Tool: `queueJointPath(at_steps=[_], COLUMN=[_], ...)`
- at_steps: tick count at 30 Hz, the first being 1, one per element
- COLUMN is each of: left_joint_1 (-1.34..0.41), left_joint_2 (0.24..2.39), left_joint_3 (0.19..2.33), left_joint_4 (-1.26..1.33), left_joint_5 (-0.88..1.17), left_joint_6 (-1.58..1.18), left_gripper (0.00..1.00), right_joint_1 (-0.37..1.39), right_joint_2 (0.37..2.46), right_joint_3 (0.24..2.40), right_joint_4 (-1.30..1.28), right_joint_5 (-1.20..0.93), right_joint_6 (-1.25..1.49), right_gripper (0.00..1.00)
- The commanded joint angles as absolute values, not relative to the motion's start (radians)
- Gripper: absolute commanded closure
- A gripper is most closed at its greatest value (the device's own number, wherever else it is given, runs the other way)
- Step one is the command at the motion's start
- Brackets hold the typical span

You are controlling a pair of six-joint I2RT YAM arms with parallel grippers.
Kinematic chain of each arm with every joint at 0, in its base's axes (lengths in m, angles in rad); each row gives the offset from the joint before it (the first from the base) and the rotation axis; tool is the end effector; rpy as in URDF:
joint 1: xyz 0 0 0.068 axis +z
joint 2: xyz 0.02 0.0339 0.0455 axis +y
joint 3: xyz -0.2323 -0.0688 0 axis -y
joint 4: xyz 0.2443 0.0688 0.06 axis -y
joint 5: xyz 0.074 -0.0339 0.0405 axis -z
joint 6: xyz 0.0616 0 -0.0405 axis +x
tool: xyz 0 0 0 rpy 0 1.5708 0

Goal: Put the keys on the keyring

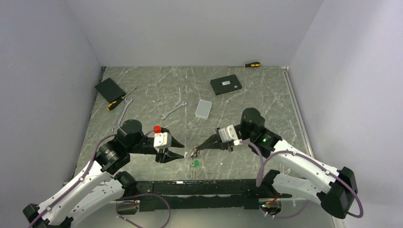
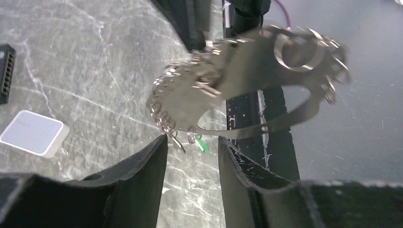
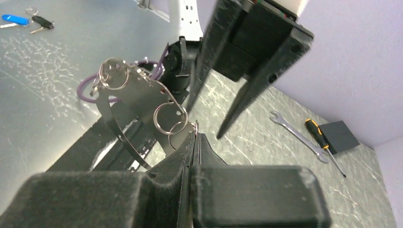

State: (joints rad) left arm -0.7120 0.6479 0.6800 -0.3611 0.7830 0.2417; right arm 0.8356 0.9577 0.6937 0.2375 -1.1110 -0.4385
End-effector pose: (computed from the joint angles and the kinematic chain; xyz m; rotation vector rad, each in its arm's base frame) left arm 0.1142 -0.1560 0.2835 1.3405 1.3992 -1.0557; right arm 0.1194 0.2144 0.2950 -1.5863 0.6522 1.1751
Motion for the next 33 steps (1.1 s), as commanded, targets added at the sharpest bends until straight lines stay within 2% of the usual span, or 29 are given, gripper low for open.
queueJointPath(at_steps=[1, 3, 6, 11, 17, 19, 20, 26, 33], left_joint_1=[-0.704, -0.704, -0.703, -0.703, -0.703, -0.702, -0.703, -0.703, -0.703], left_joint_2=[0.627, 0.626, 0.622, 0.618, 0.627, 0.628, 0.632, 0.667, 0.712], left_joint_3=[0.724, 0.715, 0.707, 0.692, 0.679, 0.674, 0.675, 0.673, 0.683], left_joint_4=[-0.322, -0.29, -0.242, -0.16, -0.115, -0.104, -0.108, -0.122, -0.109], left_joint_5=[0.871, 0.871, 0.82, 0.645, 0.73, 0.757, 0.765, 0.774, 0.746], left_joint_6=[0.224, 0.184, 0.137, 0.036, 0.012, 0.007, 0.01, 0.019, 0.008], left_gripper=[0.48, 0.41, 0.38, 0.33, 0.31, 0.13, 0.1, 0.11, 0.25], right_joint_1=[0.763, 0.76, 0.759, 0.759, 0.759, 0.759, 0.759, 0.759, 0.759], right_joint_2=[1.009, 1.044, 1.09, 1.12, 1.129, 1.131, 1.131, 1.132, 1.139], right_joint_3=[0.853, 0.903, 0.955, 0.964, 0.962, 0.963, 0.963, 0.964, 0.963], right_joint_4=[0.012, -0.06, -0.119, -0.025, 0.054, 0.059, 0.065, 0.097, 0.147], right_joint_5=[-1.343, -1.353, -1.374, -1.38, -1.347, -1.338, -1.334, -1.316, -1.298], right_joint_6=[-0.654, -0.708, -0.762, -0.7, -0.647, -0.647, -0.646, -0.631, -0.598], right_gripper=[1.0, 1.0, 1.0, 1.0, 1.0, 1.0, 1.0, 1.0, 1.0])
